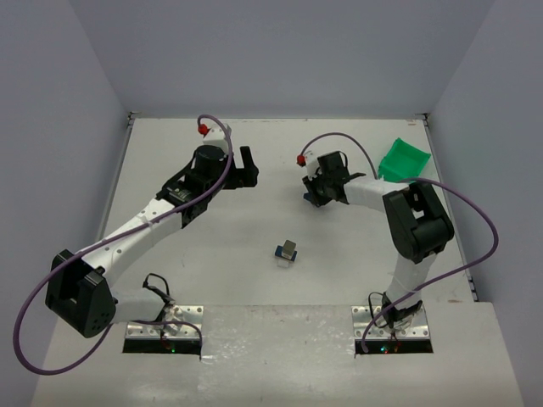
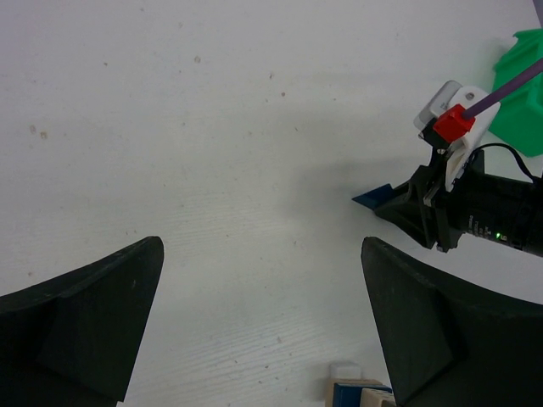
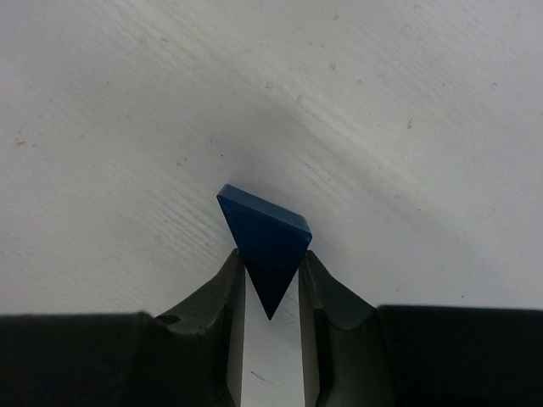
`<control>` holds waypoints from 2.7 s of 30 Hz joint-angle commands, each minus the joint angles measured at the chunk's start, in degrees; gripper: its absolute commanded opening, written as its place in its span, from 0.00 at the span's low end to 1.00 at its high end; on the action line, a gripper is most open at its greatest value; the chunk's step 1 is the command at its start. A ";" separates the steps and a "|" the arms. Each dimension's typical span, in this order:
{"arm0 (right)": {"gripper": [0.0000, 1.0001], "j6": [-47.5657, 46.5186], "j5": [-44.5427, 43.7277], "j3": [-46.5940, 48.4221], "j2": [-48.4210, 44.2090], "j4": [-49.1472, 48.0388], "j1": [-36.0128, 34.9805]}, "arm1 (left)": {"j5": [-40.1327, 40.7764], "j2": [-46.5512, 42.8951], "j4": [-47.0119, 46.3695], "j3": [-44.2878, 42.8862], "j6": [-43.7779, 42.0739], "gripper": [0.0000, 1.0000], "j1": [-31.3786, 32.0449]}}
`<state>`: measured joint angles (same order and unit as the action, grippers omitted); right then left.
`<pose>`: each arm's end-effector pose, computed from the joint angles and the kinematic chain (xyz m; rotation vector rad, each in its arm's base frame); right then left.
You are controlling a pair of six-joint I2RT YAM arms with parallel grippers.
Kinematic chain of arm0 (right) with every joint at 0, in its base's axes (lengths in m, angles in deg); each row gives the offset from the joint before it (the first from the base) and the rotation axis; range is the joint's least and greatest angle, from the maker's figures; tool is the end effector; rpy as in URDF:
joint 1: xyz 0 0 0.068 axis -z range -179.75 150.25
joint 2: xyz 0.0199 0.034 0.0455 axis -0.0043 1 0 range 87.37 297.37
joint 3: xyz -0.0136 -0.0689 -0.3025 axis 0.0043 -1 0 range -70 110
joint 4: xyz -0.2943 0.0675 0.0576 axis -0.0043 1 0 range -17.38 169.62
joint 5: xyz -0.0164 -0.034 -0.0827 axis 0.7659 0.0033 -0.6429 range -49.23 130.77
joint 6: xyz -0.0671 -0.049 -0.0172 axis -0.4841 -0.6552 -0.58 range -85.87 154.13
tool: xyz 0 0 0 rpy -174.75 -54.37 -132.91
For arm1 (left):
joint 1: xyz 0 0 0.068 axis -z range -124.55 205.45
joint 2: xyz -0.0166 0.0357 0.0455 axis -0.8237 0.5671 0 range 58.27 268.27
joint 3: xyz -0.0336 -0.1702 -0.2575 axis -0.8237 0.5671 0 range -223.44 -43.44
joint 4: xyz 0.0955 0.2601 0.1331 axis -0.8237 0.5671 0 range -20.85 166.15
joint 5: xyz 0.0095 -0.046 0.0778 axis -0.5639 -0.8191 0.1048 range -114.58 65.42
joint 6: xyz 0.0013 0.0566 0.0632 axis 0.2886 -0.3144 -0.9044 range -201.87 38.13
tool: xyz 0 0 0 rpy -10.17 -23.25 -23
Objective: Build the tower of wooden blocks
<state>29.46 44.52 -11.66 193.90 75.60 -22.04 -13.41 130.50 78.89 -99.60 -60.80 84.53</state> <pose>0.4050 0.1711 0.1094 -0.6042 2.3983 0.2134 0.3205 -0.1617 0.3142 0.0176 2.0304 -0.3592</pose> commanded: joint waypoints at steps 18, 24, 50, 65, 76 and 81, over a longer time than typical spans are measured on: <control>0.18 23.38 -66.91 11.06 7.96 25.80 -1.51 | 1.75 -4.26 -1.45 0.59 0.82 1.00 -0.87; 0.24 27.82 -68.55 15.84 13.00 32.86 -2.60 | 1.83 -4.29 -1.20 0.35 0.83 1.00 -0.87; 0.77 32.91 -47.77 18.34 7.02 33.54 -8.48 | 3.10 -7.98 0.19 0.99 2.58 1.00 -0.96; 0.99 27.38 -11.87 7.10 -6.96 17.30 11.98 | 3.23 -6.20 -1.04 1.98 2.40 1.00 -0.96; 0.95 16.44 -7.06 2.55 -5.28 14.16 14.99 | 2.99 -5.71 -1.81 1.76 1.70 1.00 -1.06; 0.74 16.76 -10.69 4.33 -2.39 14.25 14.99 | 3.24 -6.16 -1.38 1.67 1.70 1.00 -1.13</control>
<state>47.80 35.44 -10.19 189.39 92.26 -7.11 -10.65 125.03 80.47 -97.59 -58.88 84.23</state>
